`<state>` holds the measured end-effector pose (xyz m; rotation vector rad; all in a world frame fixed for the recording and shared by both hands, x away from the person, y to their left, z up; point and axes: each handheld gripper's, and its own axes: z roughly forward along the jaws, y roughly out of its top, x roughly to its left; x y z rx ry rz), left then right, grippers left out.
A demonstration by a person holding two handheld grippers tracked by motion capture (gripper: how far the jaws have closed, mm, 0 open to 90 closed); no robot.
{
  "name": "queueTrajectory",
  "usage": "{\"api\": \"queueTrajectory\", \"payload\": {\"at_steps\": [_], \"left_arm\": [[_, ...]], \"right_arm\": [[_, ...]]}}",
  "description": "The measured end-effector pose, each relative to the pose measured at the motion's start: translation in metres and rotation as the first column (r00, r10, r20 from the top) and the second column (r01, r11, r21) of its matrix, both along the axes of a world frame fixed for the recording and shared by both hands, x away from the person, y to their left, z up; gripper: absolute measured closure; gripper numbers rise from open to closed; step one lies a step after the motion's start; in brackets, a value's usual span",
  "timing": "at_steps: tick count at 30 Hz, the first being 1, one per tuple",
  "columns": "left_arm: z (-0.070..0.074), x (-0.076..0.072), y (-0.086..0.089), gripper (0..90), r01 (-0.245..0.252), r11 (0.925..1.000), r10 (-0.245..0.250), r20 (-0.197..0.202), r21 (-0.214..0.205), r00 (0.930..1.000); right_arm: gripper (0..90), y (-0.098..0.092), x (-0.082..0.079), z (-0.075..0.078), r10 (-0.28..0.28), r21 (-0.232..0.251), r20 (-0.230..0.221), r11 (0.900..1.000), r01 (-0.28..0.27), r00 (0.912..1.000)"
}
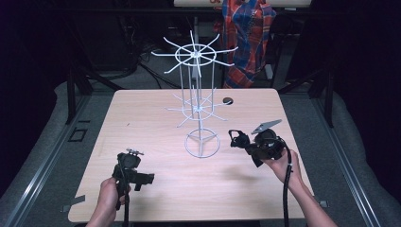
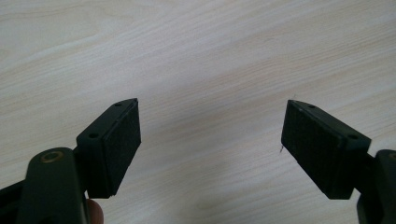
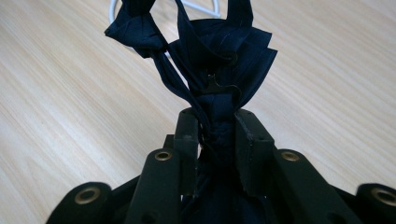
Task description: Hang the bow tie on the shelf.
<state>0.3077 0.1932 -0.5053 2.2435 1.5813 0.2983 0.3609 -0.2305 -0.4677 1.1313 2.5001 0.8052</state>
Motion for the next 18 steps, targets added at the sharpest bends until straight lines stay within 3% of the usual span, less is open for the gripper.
{"api": "queueTrajectory", "payload": {"at_steps": [6, 18], "left_arm": [[-0.0001, -0.0001, -0.0003, 20.0, 0.001, 1.0000, -0.001, -0.001, -0.001, 1.0000], [-0.0002, -0.0002, -0.0001, 20.0, 0.000, 1.0000, 0.000, -0.002, -0.003, 1.0000]], "right_arm": [[72.5, 0.0017, -0.0015, 0.0046, -0.006, 0.020, 0.035, 0.9998, 0.005, 0.9994], [72.6, 0.0007, -0.0018, 0.0072, -0.013, 0.042, 0.051, 0.9990, 0.011, 0.9986]]}}
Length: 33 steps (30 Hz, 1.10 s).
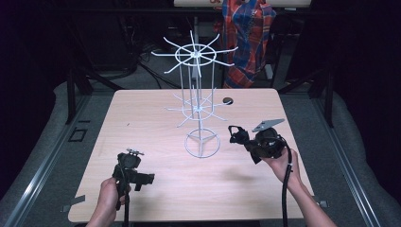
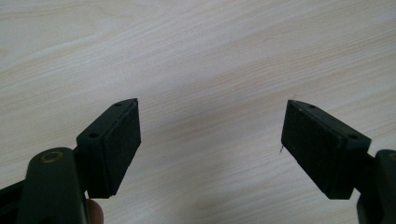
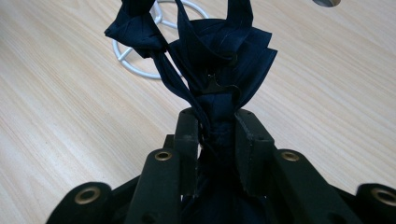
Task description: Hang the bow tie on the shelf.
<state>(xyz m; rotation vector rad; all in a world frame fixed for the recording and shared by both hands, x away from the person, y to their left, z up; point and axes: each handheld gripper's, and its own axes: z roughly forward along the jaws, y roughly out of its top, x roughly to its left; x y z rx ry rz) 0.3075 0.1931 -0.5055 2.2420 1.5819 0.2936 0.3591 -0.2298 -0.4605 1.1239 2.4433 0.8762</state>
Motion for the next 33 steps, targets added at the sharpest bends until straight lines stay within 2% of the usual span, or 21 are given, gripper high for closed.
{"api": "queueTrajectory", "payload": {"at_steps": [5, 17, 24, 31, 33], "left_arm": [[0.001, -0.001, 0.000, 20.0, -0.001, 1.0000, 0.001, 0.001, -0.003, 1.0000], [-0.001, -0.001, 0.001, 20.0, -0.016, 0.9998, 0.016, -0.005, 0.007, 0.9999], [-0.001, 0.000, 0.000, 19.8, -0.007, 0.9999, 0.007, -0.012, 0.009, 0.9999], [-0.001, -0.001, -0.001, 19.8, -0.008, 1.0000, 0.008, -0.003, 0.005, 1.0000], [-0.001, -0.001, 0.000, 20.0, -0.010, 0.9999, 0.010, -0.005, 0.005, 0.9999]], "right_arm": [[72.6, -0.001, -0.003, 0.005, -0.010, 0.025, 0.017, 0.9996, 0.010, 0.9998], [72.6, -0.002, -0.008, 0.011, -0.011, 0.043, 0.030, 0.9990, 0.010, 0.9995], [72.6, -0.003, -0.011, 0.018, -0.002, 0.033, 0.047, 0.9995, 0.000, 0.9989], [72.7, -0.003, -0.011, 0.023, -0.006, 0.052, 0.072, 0.9987, 0.002, 0.9974], [72.7, -0.002, -0.011, 0.024, -0.003, 0.049, 0.067, 0.9988, 0.000, 0.9978]]}}
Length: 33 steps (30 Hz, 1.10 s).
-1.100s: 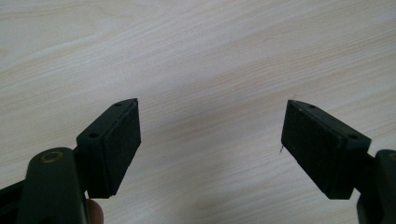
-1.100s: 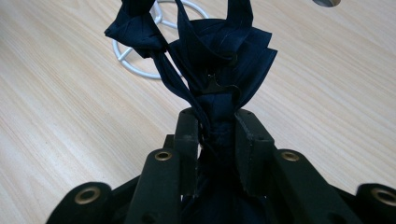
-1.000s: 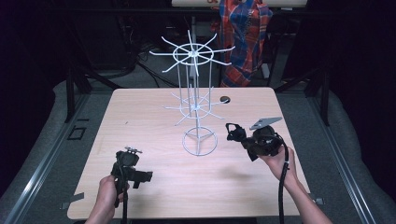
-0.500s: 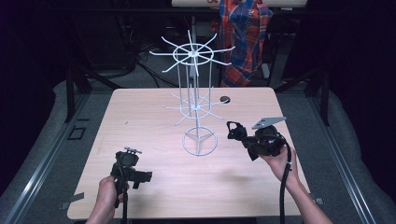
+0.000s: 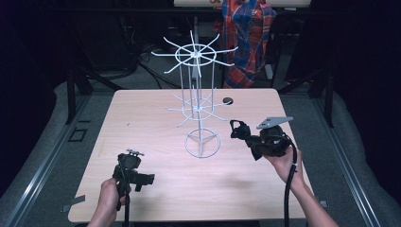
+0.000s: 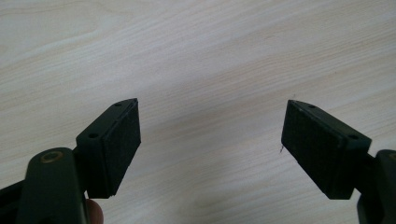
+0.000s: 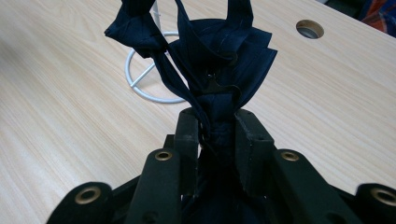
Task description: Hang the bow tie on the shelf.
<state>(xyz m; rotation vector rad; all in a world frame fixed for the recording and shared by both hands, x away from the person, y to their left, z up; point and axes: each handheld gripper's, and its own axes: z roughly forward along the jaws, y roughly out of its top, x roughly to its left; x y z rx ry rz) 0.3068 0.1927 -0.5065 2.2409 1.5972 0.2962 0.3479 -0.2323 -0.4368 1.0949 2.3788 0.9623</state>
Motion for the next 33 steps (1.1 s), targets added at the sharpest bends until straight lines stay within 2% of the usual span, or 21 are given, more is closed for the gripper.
{"api": "queueTrajectory", "payload": {"at_steps": [21, 23, 33], "left_arm": [[0.001, 0.000, -0.002, 19.9, 0.011, 0.9999, -0.011, 0.004, -0.003, 0.9999], [0.001, 0.000, -0.002, 19.9, 0.013, 0.9999, -0.013, 0.004, -0.005, 0.9999], [0.001, 0.001, -0.002, 19.9, 0.015, 0.9999, -0.015, 0.002, -0.003, 0.9999]], "right_arm": [[72.8, 0.007, -0.002, 0.007, 0.013, 0.038, 0.022, 0.9992, -0.014, 0.9997], [72.7, 0.007, -0.001, 0.008, 0.020, 0.023, 0.023, 0.9995, -0.021, 0.9995], [72.7, 0.014, 0.003, 0.007, 0.025, 0.030, 0.021, 0.9992, -0.026, 0.9995]]}}
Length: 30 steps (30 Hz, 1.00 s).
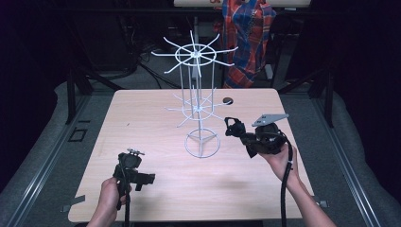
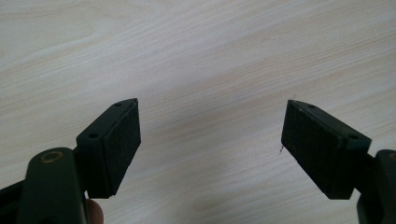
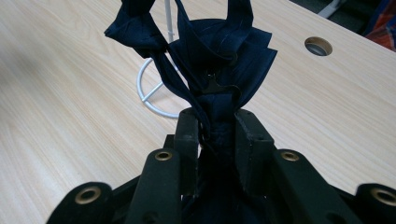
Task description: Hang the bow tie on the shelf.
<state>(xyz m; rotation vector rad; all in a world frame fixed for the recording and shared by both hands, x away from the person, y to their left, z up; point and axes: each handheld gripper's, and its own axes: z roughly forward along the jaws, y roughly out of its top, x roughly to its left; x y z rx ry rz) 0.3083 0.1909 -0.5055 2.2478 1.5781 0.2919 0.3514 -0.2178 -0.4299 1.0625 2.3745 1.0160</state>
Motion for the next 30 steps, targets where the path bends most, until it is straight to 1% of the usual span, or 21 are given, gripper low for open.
{"api": "queueTrajectory", "payload": {"at_steps": [1, 3, 4, 6, 9, 11, 15, 19, 23, 26, 27, 29, 30], "left_arm": [[0.000, 0.000, 0.000, 19.9, -0.001, 1.0000, 0.001, -0.001, -0.004, 1.0000], [-0.001, 0.001, 0.000, 19.9, -0.002, 1.0000, 0.002, -0.003, -0.003, 1.0000], [-0.001, 0.001, 0.000, 19.9, -0.004, 1.0000, 0.004, -0.003, -0.002, 1.0000], [-0.001, 0.001, 0.001, 20.1, -0.005, 1.0000, 0.005, -0.002, 0.003, 1.0000], [0.000, -0.001, 0.001, 19.8, 0.000, 1.0000, 0.000, 0.001, -0.004, 1.0000], [0.000, -0.001, 0.001, 19.9, -0.002, 1.0000, 0.002, 0.001, -0.002, 1.0000], [0.000, 0.000, 0.000, 19.9, 0.001, 1.0000, -0.001, 0.000, -0.001, 1.0000], [0.000, 0.000, 0.000, 19.9, 0.001, 1.0000, -0.001, -0.001, -0.001, 1.0000], [0.000, 0.000, 0.000, 20.0, -0.002, 1.0000, 0.002, -0.002, -0.002, 1.0000], [0.000, 0.000, 0.000, 19.9, 0.000, 1.0000, 0.000, -0.001, -0.003, 1.0000], [0.000, 0.000, 0.000, 19.9, 0.000, 1.0000, 0.000, -0.001, -0.003, 1.0000], [0.000, -0.001, 0.000, 20.0, 0.000, 1.0000, 0.000, 0.000, -0.001, 1.0000], [0.000, -0.001, 0.000, 20.0, 0.000, 1.0000, 0.000, 0.002, -0.003, 1.0000]], "right_arm": [[72.8, 0.000, 0.001, 0.000, 0.005, -0.011, -0.006, 0.9999, -0.005, 1.0000], [72.7, 0.001, 0.002, -0.001, 0.005, -0.002, 0.000, 1.0000, -0.005, 1.0000], [72.7, 0.001, 0.003, 0.000, 0.004, -0.005, -0.010, 1.0000, -0.004, 0.9999], [72.7, 0.000, 0.005, -0.001, 0.003, -0.007, -0.008, 1.0000, -0.003, 1.0000], [72.7, 0.001, 0.006, -0.002, 0.003, -0.004, -0.016, 1.0000, -0.003, 0.9999], [72.7, 0.002, 0.006, -0.002, 0.007, -0.014, -0.027, 0.9999, -0.007, 0.9996], [72.7, 0.004, 0.008, -0.004, 0.006, -0.010, -0.026, 0.9999, -0.007, 0.9996], [72.7, 0.006, 0.011, -0.004, 0.014, -0.021, -0.034, 0.9997, -0.015, 0.9993], [72.7, 0.009, 0.014, -0.004, 0.014, -0.019, -0.037, 0.9997, -0.015, 0.9992], [72.7, 0.011, 0.016, -0.004, 0.012, -0.003, -0.034, 0.9999, -0.013, 0.9994], [72.7, 0.011, 0.017, -0.004, 0.018, -0.009, -0.040, 0.9998, -0.018, 0.9990], [72.7, 0.012, 0.018, -0.003, 0.015, -0.002, -0.039, 0.9999, -0.015, 0.9991], [72.7, 0.013, 0.019, -0.003, 0.016, -0.007, -0.044, 0.9998, -0.017, 0.9989]]}}
